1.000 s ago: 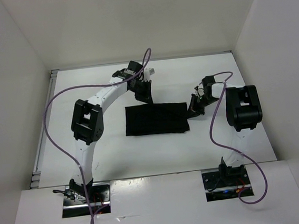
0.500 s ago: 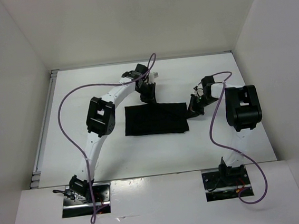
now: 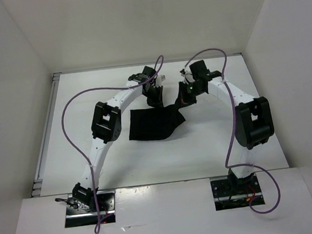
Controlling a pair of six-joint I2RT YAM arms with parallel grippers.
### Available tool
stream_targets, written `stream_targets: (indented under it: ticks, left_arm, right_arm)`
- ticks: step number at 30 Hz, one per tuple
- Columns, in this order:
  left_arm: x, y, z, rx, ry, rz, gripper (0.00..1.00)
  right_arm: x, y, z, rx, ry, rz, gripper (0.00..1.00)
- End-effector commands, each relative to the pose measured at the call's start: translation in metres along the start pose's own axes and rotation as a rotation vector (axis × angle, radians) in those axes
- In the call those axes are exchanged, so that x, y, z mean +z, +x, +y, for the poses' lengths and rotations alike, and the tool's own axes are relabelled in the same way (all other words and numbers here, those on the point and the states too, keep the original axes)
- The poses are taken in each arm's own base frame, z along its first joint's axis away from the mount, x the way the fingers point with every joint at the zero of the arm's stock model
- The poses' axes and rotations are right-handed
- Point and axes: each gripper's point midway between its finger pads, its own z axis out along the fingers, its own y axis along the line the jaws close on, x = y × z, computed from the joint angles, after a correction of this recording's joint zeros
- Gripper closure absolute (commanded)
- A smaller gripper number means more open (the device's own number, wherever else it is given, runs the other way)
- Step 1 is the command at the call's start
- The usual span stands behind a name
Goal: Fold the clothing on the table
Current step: Fold the skirt
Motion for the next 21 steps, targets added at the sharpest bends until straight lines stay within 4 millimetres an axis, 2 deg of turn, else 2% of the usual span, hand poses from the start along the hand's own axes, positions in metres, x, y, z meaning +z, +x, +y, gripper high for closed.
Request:
stream_targets:
  ticks: [1,2,3,5,6,8,9,10,11,12,13,14,16,17,20,21]
  left_arm:
    - [0.021,0.018,0.015,0.008,-0.072,0.052,0.96]
    - [0.022,0.021,0.017,0.005,-0.075,0.06,0.96]
    - [0.013,0.015,0.01,0.014,-0.068,0.038,0.96]
    - [-0.001,0.011,0.01,0.019,-0.103,0.017,0.96]
    - [-0.022,-0.001,-0.001,0.039,-0.108,-0.036,0.9]
    - [-0.052,-0.015,0.01,0.023,-0.14,-0.102,0.85]
    - [-0.076,-0.017,0.011,0.017,-0.155,-0.13,0.83]
    - [-0.088,-0.019,0.019,0.002,-0.179,-0.149,0.82]
    - [-0.114,-0.025,0.028,-0.017,-0.201,-0.194,0.82]
    - [-0.124,-0.023,0.037,-0.032,-0.229,-0.204,0.82]
    - [-0.122,-0.006,0.055,-0.053,-0.276,-0.166,0.82]
    - [-0.137,-0.003,0.071,-0.073,-0.338,-0.186,0.82]
    - [-0.137,0.015,0.087,-0.098,-0.381,-0.159,0.85]
    - [-0.133,0.036,0.099,-0.112,-0.423,-0.12,0.88]
    - [-0.128,0.065,0.114,-0.138,-0.481,-0.067,0.9]
    - [-0.119,0.083,0.122,-0.149,-0.49,-0.023,0.91]
  right_arm:
    - [-0.024,-0.017,0.043,-0.082,-0.028,-0.067,1.0]
    - [-0.025,-0.018,0.053,-0.103,-0.038,-0.067,1.0]
    - [-0.024,-0.02,0.053,-0.104,-0.039,-0.068,1.0]
    - [-0.021,-0.02,0.059,-0.116,-0.045,-0.064,1.0]
    - [-0.022,-0.021,0.064,-0.127,-0.051,-0.066,1.0]
    - [-0.019,-0.019,0.059,-0.117,-0.036,-0.054,1.0]
    - [-0.016,-0.018,0.057,-0.113,-0.033,-0.046,1.0]
    - [-0.017,-0.021,0.059,-0.117,-0.036,-0.054,1.0]
    - [-0.017,-0.021,0.059,-0.117,-0.036,-0.054,1.0]
    - [-0.015,-0.02,0.061,-0.122,-0.029,-0.046,1.0]
    - [-0.015,-0.021,0.068,-0.137,-0.037,-0.051,1.0]
    - [-0.017,-0.022,0.067,-0.136,-0.027,-0.054,1.0]
    - [-0.013,-0.02,0.073,-0.15,-0.023,-0.044,1.0]
    - [-0.017,-0.023,0.077,-0.164,-0.026,-0.051,1.0]
    - [-0.016,-0.025,0.086,-0.183,-0.026,-0.055,1.0]
    - [-0.011,-0.022,0.087,-0.186,-0.026,-0.04,1.0]
